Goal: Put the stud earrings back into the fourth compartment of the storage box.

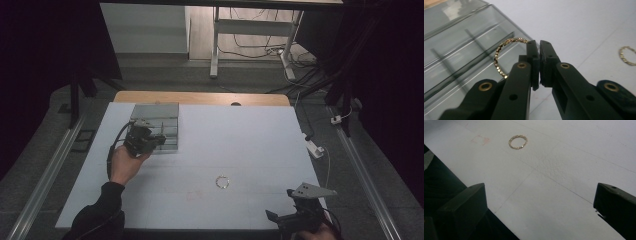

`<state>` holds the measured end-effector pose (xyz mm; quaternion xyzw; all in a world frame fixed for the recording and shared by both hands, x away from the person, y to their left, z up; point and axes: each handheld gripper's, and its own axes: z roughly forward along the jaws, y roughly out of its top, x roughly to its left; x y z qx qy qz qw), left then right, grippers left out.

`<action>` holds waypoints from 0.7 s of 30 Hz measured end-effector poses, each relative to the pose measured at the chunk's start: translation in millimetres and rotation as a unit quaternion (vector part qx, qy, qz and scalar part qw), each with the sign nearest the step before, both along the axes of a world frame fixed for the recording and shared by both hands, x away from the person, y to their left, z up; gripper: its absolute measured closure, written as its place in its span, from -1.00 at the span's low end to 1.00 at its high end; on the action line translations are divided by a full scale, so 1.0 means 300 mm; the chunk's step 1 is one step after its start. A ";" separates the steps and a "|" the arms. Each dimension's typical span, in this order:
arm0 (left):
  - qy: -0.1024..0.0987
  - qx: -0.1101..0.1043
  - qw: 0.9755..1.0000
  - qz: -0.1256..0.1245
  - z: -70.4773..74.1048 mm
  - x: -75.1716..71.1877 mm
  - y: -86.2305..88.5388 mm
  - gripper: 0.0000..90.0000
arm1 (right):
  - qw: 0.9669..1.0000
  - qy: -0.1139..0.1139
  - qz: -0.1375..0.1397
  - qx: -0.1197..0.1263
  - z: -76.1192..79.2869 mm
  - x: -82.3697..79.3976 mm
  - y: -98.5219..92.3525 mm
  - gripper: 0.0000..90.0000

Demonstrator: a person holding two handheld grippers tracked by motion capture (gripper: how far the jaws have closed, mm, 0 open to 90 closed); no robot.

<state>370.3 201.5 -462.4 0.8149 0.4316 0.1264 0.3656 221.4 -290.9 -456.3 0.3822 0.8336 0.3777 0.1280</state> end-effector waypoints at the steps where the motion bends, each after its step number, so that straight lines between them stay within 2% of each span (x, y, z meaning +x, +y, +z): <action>1: 0.000 -0.001 1.000 0.006 -0.001 0.002 0.015 0.92 | 1.000 0.000 0.000 0.000 0.000 0.000 0.000 -1.00; 10: 0.003 0.002 0.999 0.045 -0.013 0.011 0.101 0.92 | 1.000 -0.001 0.001 0.000 0.000 0.000 0.001 -1.00; 16: 0.009 -0.001 0.997 0.075 -0.033 0.020 0.159 0.92 | 1.000 -0.002 0.002 -0.001 0.000 0.000 0.001 -1.00; 21: 0.017 -0.003 0.996 0.088 -0.056 0.030 0.189 0.92 | 1.000 -0.002 0.002 -0.003 0.000 -0.001 0.002 -1.00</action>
